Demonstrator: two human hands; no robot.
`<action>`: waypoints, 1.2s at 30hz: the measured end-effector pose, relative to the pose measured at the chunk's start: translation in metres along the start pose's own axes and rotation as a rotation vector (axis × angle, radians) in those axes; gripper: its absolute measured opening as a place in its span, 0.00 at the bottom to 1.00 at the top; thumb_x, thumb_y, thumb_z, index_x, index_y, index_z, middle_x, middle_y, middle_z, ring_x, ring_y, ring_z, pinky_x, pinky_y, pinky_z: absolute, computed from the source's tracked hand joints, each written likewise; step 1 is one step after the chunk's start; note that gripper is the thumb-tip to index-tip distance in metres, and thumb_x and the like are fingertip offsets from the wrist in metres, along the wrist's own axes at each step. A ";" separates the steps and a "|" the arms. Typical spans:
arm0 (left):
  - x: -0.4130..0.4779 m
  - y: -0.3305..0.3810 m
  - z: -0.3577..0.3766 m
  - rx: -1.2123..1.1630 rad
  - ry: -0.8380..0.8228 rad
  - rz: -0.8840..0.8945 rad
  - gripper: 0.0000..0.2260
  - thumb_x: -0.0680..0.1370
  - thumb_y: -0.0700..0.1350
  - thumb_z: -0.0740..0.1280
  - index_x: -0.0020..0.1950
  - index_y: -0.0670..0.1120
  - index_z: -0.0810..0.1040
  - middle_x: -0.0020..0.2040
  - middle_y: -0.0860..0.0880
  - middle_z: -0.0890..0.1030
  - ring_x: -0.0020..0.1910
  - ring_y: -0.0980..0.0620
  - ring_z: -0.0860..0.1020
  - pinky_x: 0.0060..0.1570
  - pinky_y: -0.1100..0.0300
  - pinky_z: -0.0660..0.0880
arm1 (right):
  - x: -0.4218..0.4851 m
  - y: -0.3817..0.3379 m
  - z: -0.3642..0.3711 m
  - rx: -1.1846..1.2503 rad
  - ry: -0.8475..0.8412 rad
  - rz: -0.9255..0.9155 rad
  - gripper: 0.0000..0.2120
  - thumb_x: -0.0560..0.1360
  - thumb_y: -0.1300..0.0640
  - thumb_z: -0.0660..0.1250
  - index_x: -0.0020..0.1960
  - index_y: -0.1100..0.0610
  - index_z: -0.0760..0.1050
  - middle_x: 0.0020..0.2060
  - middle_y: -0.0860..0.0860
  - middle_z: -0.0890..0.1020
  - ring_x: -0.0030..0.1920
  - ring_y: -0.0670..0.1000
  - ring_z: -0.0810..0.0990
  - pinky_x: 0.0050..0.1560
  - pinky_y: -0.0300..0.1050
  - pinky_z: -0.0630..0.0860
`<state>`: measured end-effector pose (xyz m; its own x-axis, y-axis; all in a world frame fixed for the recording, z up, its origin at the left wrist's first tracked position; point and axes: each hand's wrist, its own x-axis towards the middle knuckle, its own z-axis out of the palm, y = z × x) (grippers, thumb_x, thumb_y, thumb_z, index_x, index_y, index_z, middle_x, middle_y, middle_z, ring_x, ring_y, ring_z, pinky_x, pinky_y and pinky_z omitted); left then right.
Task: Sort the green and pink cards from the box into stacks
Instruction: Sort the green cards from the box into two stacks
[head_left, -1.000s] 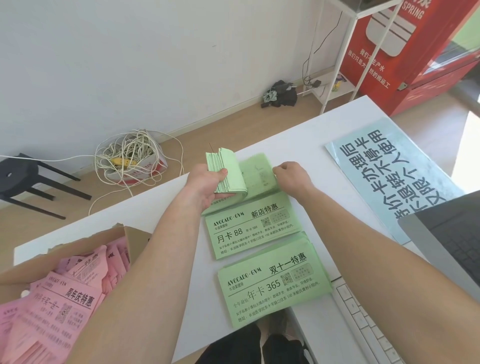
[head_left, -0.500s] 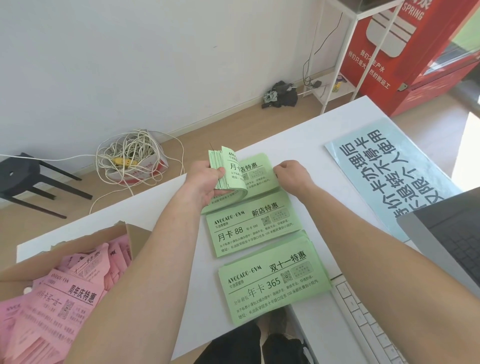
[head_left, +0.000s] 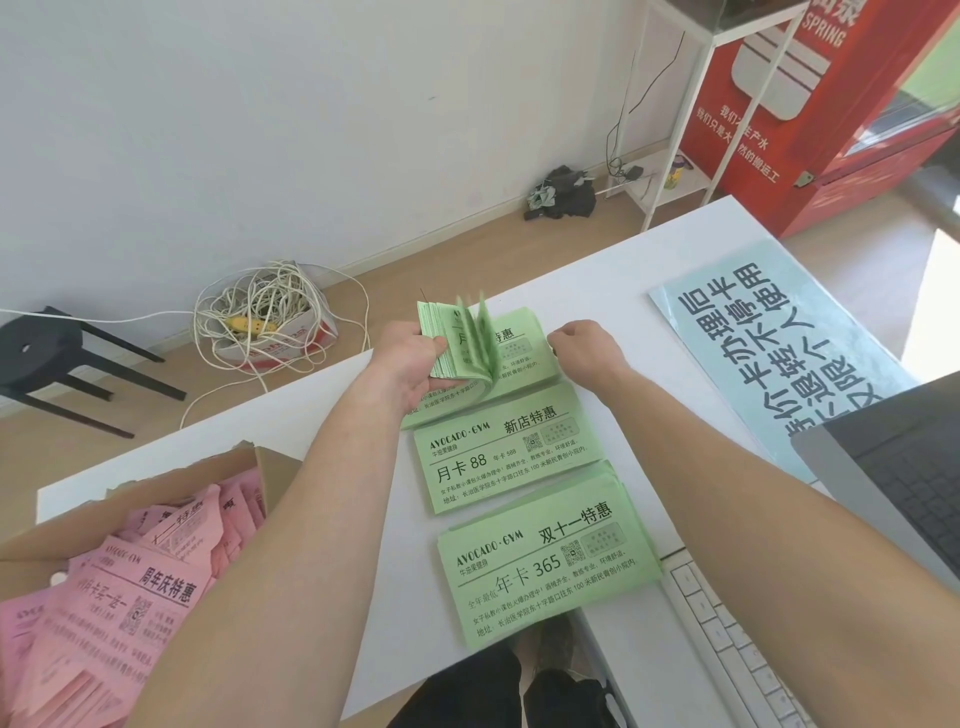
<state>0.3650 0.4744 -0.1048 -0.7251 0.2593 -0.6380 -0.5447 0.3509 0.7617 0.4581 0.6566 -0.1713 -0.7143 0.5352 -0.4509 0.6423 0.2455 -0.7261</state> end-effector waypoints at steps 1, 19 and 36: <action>0.000 0.000 0.000 0.000 0.000 0.004 0.12 0.83 0.31 0.57 0.64 0.35 0.74 0.56 0.38 0.80 0.47 0.41 0.82 0.35 0.51 0.81 | 0.000 0.000 0.000 0.005 0.001 -0.008 0.11 0.75 0.62 0.57 0.36 0.53 0.60 0.32 0.51 0.65 0.35 0.53 0.61 0.35 0.47 0.57; -0.005 0.004 0.002 -0.012 -0.079 0.019 0.14 0.82 0.27 0.52 0.51 0.37 0.75 0.55 0.36 0.80 0.50 0.36 0.82 0.50 0.39 0.80 | -0.003 -0.002 0.002 -0.013 0.000 0.016 0.11 0.77 0.59 0.58 0.46 0.66 0.74 0.39 0.53 0.73 0.41 0.53 0.69 0.42 0.46 0.65; -0.008 0.007 0.010 -0.035 -0.128 0.025 0.16 0.80 0.25 0.51 0.49 0.37 0.76 0.52 0.37 0.81 0.50 0.38 0.83 0.42 0.40 0.82 | -0.006 -0.004 -0.004 -0.015 0.008 0.001 0.06 0.76 0.60 0.58 0.41 0.58 0.68 0.37 0.54 0.69 0.39 0.53 0.65 0.41 0.46 0.61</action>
<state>0.3710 0.4839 -0.0961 -0.6805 0.3809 -0.6259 -0.5426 0.3121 0.7798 0.4611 0.6559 -0.1633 -0.7117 0.5419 -0.4471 0.6468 0.2571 -0.7180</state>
